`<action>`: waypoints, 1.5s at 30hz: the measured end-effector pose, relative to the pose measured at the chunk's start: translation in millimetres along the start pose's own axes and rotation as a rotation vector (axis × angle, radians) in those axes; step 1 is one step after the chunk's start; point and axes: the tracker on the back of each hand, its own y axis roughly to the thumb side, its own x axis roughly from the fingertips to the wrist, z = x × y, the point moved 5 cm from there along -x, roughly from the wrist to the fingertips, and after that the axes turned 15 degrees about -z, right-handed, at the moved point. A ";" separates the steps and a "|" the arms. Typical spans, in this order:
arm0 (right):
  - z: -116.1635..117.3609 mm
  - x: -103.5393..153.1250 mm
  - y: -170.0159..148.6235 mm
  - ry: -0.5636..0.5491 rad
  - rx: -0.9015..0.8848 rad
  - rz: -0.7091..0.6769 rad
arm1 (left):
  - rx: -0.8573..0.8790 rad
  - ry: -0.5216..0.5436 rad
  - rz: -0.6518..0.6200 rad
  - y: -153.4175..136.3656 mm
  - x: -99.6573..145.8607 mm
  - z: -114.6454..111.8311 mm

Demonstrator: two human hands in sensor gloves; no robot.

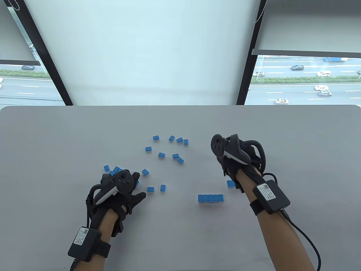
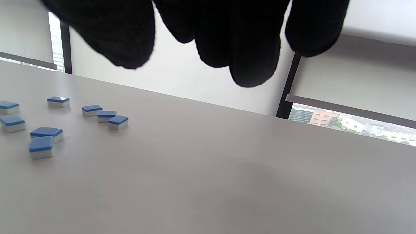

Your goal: Build mahjong tile wall

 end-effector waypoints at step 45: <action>57.3 -126.6 51.4 0.170 0.062 -0.011 | 0.008 0.004 0.056 -15.1 6.5 4.9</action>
